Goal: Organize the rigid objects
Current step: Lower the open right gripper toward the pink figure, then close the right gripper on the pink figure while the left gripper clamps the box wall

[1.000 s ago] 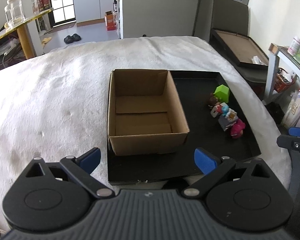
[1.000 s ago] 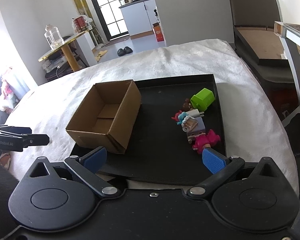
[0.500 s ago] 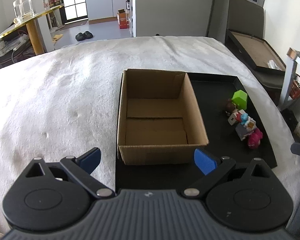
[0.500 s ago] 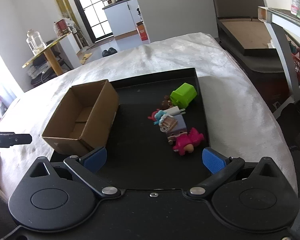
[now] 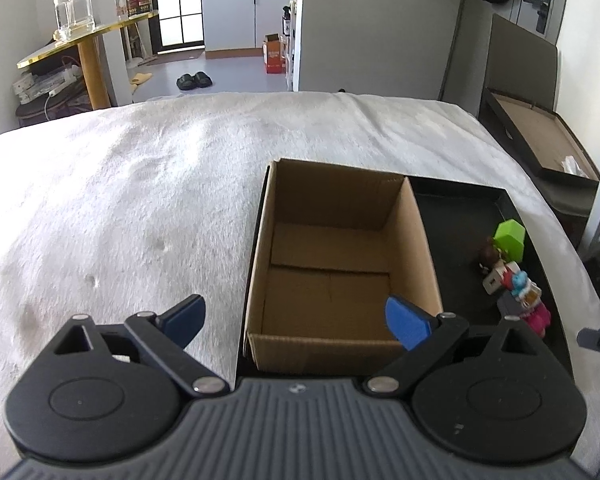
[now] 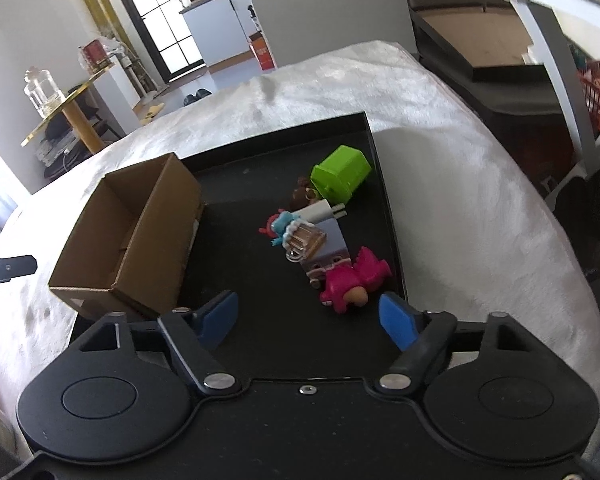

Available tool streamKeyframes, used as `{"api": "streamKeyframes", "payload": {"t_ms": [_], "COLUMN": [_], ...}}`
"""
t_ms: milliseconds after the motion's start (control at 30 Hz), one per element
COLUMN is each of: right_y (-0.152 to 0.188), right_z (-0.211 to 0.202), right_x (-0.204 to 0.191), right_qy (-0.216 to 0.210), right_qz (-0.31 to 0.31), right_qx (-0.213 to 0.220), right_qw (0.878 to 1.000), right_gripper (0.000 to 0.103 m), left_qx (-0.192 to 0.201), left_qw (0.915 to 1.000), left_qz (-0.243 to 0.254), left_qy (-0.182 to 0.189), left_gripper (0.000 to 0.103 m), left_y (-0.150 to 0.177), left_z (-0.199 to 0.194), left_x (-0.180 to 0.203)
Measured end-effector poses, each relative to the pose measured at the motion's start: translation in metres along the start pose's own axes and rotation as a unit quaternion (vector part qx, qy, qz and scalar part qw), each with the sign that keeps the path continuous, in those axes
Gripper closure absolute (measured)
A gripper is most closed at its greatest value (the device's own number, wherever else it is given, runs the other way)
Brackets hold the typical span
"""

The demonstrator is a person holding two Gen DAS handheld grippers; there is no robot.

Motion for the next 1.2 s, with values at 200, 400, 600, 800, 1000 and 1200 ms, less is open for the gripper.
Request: {"api": "streamKeyframes", "payload": {"t_ms": [200,400,600,800,1000,1200], "right_y": [-0.001,-0.006,-0.010,-0.012,-0.010,-0.008], "right_z": [0.020,0.037,0.054,0.074,0.088,0.095], "right_x": [0.018,0.031,0.043,0.052,0.058,0.060], "right_qy": [0.004,0.012,0.018,0.022,0.028,0.027], "right_qz": [0.028,0.056,0.081,0.104,0.123,0.122], "right_qx": [-0.013,-0.016,-0.029,-0.046,-0.055,-0.050], "right_qw": [1.000,0.998,0.996,0.993,0.990,0.991], "right_gripper": [0.037,0.037,0.040,0.046,0.047,0.047], "left_qx": [0.016,-0.006,-0.008,-0.020,-0.033,-0.044], "left_qw": [0.9997,0.9991,0.9978,0.9975,0.9974,0.9968], "left_qz": [-0.012,-0.034,-0.053,-0.060,-0.058,-0.057], "left_qy": [-0.017,-0.025,-0.038,-0.032,-0.026,-0.035], "left_gripper": [0.012,0.026,0.038,0.055,0.076,0.092], "left_y": [-0.002,0.002,0.003,0.004,0.006,0.003], "left_z": [0.019,0.044,0.058,0.072,0.083,0.088], "left_x": [0.004,0.002,-0.001,-0.002,-0.002,-0.005]}}
Point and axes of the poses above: each gripper's, at about its wrist camera, not at the fingertips, and z roughly the way its jaws point, x to its right, y to its underside, the point moved 1 cm from there along z, roughly the way its jaws point, and after that the axes turned 14 degrees about -y, right-handed, at the moved point
